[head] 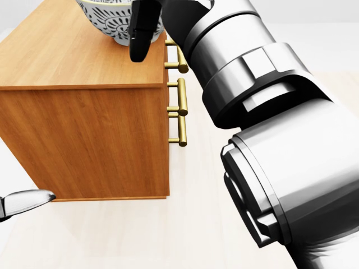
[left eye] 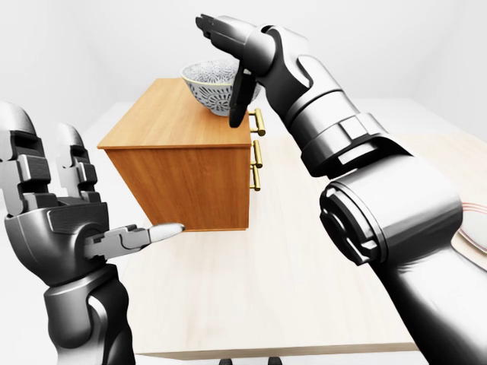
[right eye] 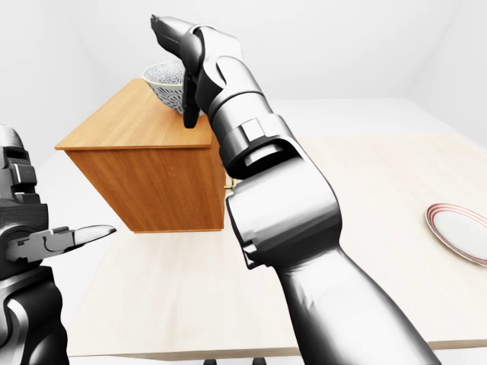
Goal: Put the bowl on top of the cabinet.
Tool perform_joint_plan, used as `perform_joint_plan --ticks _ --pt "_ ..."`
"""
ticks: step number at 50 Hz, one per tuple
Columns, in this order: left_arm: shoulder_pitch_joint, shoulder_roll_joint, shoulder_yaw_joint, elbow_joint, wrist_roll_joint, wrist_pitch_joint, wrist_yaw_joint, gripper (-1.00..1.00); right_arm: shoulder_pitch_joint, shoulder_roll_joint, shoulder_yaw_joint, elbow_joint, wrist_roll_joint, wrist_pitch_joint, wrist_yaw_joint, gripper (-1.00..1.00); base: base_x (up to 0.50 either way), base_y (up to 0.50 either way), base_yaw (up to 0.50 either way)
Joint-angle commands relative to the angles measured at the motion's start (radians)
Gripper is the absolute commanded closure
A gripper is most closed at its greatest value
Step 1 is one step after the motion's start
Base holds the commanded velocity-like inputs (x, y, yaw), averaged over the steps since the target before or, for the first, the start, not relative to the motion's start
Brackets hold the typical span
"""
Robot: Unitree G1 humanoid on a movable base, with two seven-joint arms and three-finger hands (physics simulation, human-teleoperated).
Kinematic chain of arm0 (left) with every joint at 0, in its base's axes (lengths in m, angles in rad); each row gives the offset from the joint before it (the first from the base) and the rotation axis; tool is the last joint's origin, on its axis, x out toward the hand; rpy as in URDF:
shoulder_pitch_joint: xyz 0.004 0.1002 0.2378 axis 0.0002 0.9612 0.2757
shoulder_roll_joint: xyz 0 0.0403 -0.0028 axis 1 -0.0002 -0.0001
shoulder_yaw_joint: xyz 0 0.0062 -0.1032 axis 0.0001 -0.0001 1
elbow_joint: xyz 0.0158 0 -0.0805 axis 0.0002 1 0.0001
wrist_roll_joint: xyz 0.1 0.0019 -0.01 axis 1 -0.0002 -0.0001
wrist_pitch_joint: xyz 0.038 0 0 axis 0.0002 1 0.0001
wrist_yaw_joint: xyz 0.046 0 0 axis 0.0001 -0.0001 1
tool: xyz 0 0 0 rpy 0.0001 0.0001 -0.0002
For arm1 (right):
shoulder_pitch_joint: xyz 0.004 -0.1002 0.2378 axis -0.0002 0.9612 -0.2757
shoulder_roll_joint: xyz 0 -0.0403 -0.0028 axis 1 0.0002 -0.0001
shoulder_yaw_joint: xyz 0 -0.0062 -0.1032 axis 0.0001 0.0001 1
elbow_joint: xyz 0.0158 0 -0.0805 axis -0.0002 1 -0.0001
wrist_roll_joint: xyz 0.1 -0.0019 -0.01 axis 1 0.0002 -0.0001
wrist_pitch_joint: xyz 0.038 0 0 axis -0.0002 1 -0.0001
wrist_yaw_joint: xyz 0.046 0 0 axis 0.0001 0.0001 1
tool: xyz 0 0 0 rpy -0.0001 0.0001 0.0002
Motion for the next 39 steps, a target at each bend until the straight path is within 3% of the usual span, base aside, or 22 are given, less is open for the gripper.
perform_joint_plan --ticks 1,2,3,4,16,22,27,39 --pt "0.003 -0.003 -0.005 -0.002 0.004 0.0 -0.002 -1.0 -0.046 0.007 -0.004 -0.003 0.03 -0.011 -0.018 -1.0 0.0 0.0 0.0" --pt "0.003 -0.003 -0.005 -0.002 0.004 0.0 -0.002 -1.0 -0.046 0.007 -0.003 -0.003 0.03 -0.011 -0.018 -1.0 0.0 0.0 0.0" --pt "0.006 -0.004 -0.009 -0.01 0.004 0.0 -0.002 -1.0 -0.254 0.049 -0.032 -0.042 0.081 -0.035 -0.015 -1.0 0.0 0.0 0.0" --pt "0.007 -0.005 -0.01 -0.009 0.005 0.0 -0.002 -1.0 -0.271 0.052 -0.028 -0.034 0.091 -0.053 -0.027 -1.0 0.0 0.0 0.0" --pt "0.013 -0.01 -0.016 -0.006 0.012 0.0 -0.006 -1.0 -0.271 0.076 0.008 -0.067 0.157 -0.074 -0.037 -1.0 0.0 0.0 0.0" --pt "0.012 -0.009 -0.014 -0.013 0.009 0.0 -0.006 -1.0 -0.271 0.097 0.016 -0.092 0.192 -0.072 -0.035 -1.0 0.0 0.0 0.0" --pt "0.01 -0.009 -0.012 -0.016 0.007 0.0 -0.006 -1.0 -0.271 0.108 0.013 -0.111 0.231 -0.05 -0.018 -1.0 0.0 0.0 0.0" --pt "0.011 -0.01 -0.014 -0.01 0.009 0.0 -0.007 -1.0 -0.271 0.106 0.03 -0.121 0.257 -0.047 -0.016 -1.0 0.0 0.0 0.0"
